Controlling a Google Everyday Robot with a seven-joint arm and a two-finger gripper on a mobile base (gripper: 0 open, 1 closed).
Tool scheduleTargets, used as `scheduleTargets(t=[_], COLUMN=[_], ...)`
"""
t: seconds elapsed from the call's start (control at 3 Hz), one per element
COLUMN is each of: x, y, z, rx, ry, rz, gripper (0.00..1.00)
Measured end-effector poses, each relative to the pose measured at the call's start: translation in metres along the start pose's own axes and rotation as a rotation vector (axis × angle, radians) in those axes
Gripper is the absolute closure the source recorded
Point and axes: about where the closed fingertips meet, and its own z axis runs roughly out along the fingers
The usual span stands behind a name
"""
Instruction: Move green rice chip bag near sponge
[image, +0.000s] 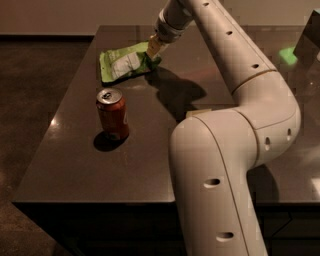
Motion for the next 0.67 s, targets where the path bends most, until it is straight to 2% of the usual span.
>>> scheduleTargets(t=[0.33,0.67], x=[0.006,0.028], y=[-0.001,-0.001], z=[-0.012,-0.042], rx=[-0.013,-0.022], ry=[-0.02,-0.037], rz=[0.001,-0.003], gripper=[0.95,1.0])
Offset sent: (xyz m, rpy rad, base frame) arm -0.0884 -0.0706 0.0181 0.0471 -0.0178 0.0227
